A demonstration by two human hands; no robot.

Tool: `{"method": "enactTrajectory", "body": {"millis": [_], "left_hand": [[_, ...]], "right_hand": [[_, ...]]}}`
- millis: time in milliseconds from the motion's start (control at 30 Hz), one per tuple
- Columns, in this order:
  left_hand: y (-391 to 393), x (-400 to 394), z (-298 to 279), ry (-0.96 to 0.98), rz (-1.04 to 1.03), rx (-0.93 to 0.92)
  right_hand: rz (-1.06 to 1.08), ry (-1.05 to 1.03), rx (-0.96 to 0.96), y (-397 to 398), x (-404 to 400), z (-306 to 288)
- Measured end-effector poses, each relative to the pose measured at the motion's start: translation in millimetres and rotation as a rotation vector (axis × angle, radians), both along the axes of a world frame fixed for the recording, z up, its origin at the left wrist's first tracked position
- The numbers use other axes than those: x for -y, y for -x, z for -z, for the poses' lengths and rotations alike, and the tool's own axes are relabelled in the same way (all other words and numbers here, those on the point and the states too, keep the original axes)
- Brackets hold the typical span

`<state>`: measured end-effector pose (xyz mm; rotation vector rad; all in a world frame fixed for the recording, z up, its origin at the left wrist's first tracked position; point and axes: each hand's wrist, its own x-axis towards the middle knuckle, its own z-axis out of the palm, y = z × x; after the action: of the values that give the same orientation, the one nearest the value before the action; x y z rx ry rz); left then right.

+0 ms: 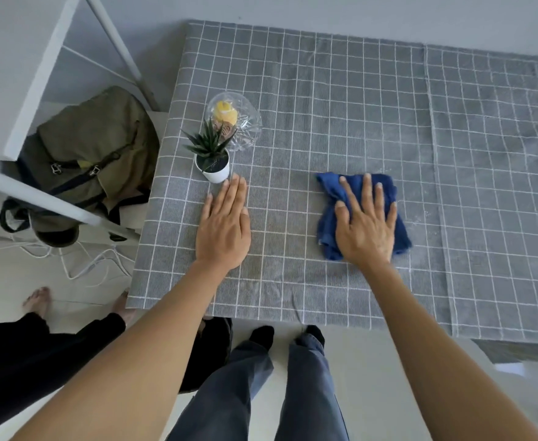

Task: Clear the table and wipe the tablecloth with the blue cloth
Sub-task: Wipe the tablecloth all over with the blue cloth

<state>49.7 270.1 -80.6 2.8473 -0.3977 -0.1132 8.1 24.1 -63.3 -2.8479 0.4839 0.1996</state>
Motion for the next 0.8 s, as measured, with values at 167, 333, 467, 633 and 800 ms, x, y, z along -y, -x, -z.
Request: {"method": "enactTrajectory", "body": {"millis": [167, 333, 467, 633, 800], "left_hand": [[-2, 2, 0, -0.002, -0.004, 0.005], [-2, 27, -5, 0.066, -0.018, -0.062], [-4, 87, -13, 0.188, 0.066, -0.064], [5, 118, 0, 0.055, 0.007, -0.017], [5, 116, 1, 0.031, 0.009, 0.003]], "right_hand": [[0.073, -0.007, 0.01, 6, 18, -2], [0.063, -0.004, 0.013, 6, 18, 0], [0.064, -0.008, 0.012, 5, 17, 2], [0.063, -0.024, 0.031, 6, 20, 2], [0.02, -0.052, 0.034, 10, 33, 1]]}}
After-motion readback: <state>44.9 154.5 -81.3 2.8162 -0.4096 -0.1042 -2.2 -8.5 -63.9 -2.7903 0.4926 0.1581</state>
